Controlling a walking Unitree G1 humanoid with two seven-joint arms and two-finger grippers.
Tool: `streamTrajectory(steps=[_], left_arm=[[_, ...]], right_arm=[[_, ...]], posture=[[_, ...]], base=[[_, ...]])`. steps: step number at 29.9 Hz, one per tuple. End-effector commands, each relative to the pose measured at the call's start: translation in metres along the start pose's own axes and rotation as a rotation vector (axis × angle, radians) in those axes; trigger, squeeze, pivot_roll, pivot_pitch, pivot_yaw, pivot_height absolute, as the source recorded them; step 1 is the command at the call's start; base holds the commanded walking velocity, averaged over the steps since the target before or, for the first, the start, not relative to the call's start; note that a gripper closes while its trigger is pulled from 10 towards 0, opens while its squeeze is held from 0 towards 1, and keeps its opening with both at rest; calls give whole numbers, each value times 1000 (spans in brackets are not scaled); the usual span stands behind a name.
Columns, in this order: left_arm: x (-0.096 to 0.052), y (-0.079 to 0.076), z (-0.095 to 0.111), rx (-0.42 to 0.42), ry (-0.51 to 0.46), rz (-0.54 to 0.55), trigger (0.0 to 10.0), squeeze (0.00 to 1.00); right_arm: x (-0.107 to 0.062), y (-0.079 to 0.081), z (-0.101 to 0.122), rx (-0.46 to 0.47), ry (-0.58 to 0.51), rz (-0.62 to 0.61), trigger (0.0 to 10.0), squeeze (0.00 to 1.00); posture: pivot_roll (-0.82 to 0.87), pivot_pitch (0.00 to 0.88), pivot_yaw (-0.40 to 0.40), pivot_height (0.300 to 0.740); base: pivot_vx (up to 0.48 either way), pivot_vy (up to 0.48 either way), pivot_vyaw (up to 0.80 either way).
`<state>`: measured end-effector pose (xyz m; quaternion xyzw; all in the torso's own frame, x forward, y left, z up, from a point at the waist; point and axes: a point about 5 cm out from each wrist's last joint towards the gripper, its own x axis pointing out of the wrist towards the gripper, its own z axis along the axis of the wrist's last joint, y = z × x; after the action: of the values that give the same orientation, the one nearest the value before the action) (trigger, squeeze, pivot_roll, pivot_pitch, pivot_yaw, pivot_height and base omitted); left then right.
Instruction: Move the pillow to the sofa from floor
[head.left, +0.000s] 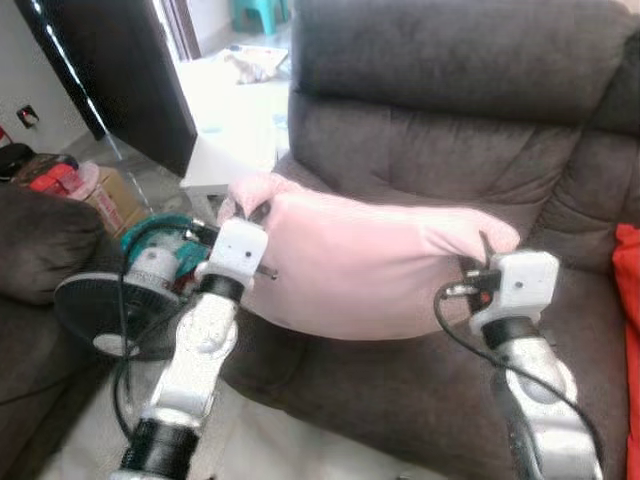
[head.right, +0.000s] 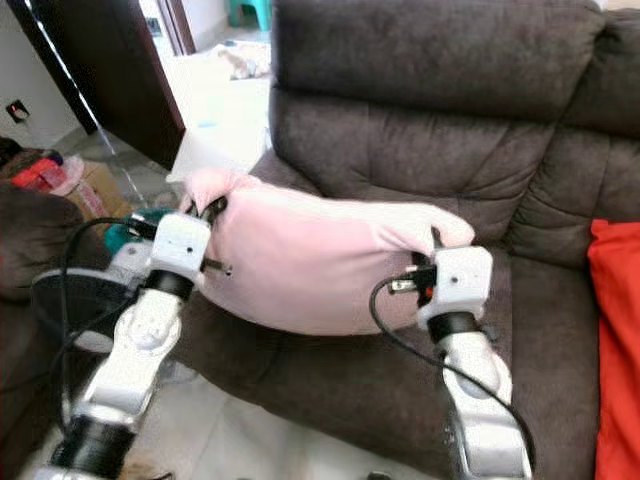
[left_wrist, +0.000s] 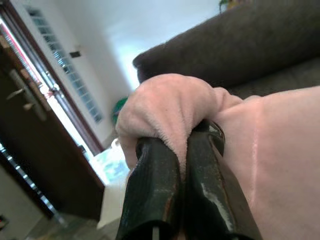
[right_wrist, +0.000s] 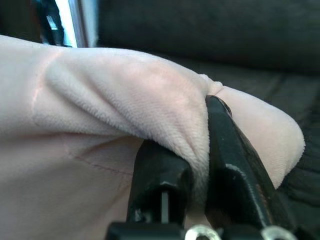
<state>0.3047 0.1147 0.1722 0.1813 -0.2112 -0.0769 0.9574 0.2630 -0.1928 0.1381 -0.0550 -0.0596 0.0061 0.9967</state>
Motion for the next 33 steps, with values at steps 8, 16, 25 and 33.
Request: streamTrajectory(steps=[8,16,25,33], left_arm=[[3,10,7,13,-37,21,10000,0],[3,9,7,13,-37,19,10000,0],[4,6,7,-1,-33,1,10000,0],[0,-10,-12,-227,106,-133,10000,0]], right_arm=[[5,-2,15,47,-71,-57,10000,0],[6,3,15,35,-71,-34,10000,0],[6,3,15,31,-71,-30,10000,0],[10,2,11,-12,-32,-33,10000,0]], posture=[[76,84,30,740],[79,85,29,740],[80,85,27,740],[90,81,27,740]], base=[[275,0,0],[278,0,0],[313,0,0],[34,0,0]])
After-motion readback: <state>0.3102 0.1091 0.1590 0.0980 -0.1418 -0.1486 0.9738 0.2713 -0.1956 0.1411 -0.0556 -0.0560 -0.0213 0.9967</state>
